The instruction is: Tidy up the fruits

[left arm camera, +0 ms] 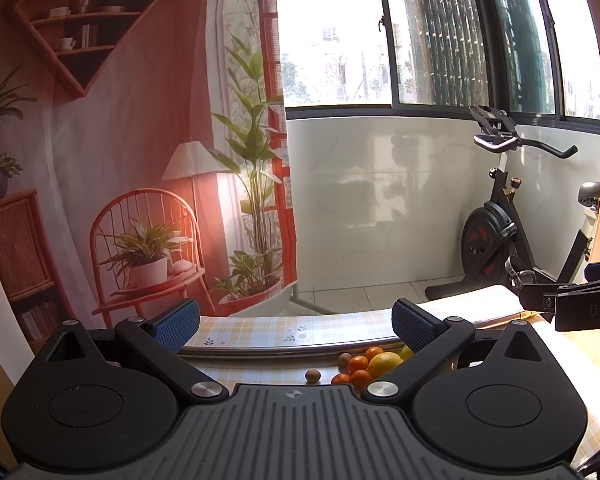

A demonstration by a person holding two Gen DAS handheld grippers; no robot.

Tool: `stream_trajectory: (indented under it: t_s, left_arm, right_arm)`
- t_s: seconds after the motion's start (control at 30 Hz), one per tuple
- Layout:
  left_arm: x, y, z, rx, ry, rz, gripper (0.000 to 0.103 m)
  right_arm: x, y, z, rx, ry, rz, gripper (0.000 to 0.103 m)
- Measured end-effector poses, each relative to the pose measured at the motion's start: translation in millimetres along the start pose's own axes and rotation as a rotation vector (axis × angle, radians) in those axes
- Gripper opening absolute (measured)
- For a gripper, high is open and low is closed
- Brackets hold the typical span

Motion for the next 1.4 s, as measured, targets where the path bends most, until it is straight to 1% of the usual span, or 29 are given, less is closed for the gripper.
stream_trajectory:
  t_s: [1.4]
  left_arm:
    - [-1.2, 4.0, 0.2, 0.005, 0.001, 0.002, 0.103]
  right_arm:
    - [3.4, 2.9, -2.0, 0.005, -0.001, 0.007, 0.103]
Point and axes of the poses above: each gripper's, at about its wrist camera, not at the fingertips, and y roughly against the way its jaws point, x to its right, z to its underside, the point moved 1 cm from there along -y, roughly the way its jaws point, and after that the axes turned 14 degrees about z, right-handed, at the moved point
